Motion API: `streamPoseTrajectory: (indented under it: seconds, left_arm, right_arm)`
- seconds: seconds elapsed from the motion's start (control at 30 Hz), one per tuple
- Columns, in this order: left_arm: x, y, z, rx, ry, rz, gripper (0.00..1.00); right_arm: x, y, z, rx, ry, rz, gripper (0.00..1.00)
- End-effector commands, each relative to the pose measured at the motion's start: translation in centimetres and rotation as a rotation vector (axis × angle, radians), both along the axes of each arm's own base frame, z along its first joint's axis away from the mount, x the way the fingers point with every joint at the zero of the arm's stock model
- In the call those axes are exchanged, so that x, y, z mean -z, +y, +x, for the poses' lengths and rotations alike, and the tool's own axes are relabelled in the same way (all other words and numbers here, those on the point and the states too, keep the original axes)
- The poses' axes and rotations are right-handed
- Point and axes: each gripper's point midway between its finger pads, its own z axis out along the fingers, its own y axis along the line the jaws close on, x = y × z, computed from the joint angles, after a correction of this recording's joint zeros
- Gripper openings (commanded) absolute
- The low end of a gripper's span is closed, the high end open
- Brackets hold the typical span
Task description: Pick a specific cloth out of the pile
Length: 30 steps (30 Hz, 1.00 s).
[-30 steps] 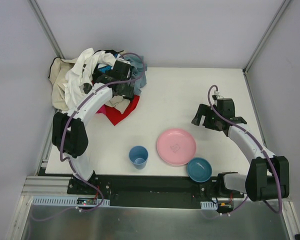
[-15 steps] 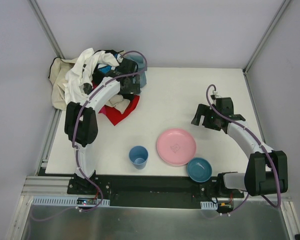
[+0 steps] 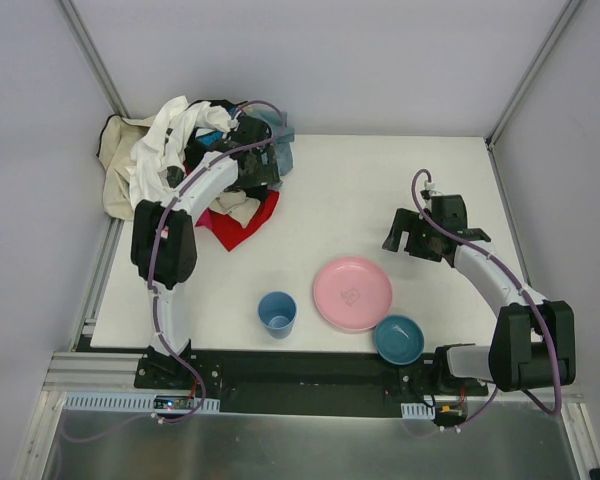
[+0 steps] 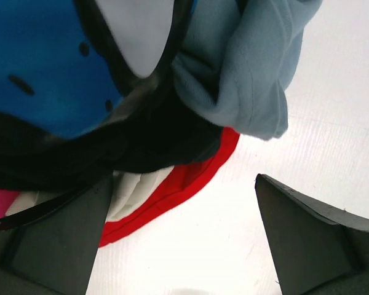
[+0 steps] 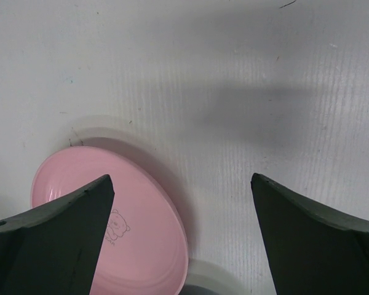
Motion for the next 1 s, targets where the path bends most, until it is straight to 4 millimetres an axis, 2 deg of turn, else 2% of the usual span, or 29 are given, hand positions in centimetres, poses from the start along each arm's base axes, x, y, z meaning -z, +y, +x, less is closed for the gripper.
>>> streamPoseTrajectory:
  seconds: [0.0, 0.27, 0.43, 0.53, 0.7, 0.97]
  left_arm:
    - [-4.7, 0.1, -2.2, -0.043, -0.063, -0.088, 0.99]
    - [-3.7, 1.2, -6.9, -0.102, -0.017, -0.119, 0.99]
    - [-2.1, 1.7, -8.3, -0.135, 0.008, -0.118, 0.99]
    - [-1.9, 1.6, -7.7, -0.123, -0.002, -0.109, 0.99]
    - [-2.7, 0.9, -5.5, -0.093, -0.033, -0.120, 0.99]
    - [-1.1, 0.0, -1.1, -0.073, -0.032, -0.098, 0.99]
  right_arm:
    - [-1.3, 0.5, 0.8, -0.023, -0.022, 0.017, 0.96]
    - [-1.4, 0.9, 0.7, -0.032, -0.022, 0.043, 0.96]
    - [-1.5, 1.2, 0.6, -0.038, -0.023, 0.053, 0.96]
    - [-1.6, 1.2, 0.6, -0.040, -0.024, 0.056, 0.96]
    - [-1.9, 1.2, 0.6, -0.041, -0.031, 0.055, 0.96]
    - [-1.9, 1.2, 0.8, -0.041, -0.023, 0.051, 0.96]
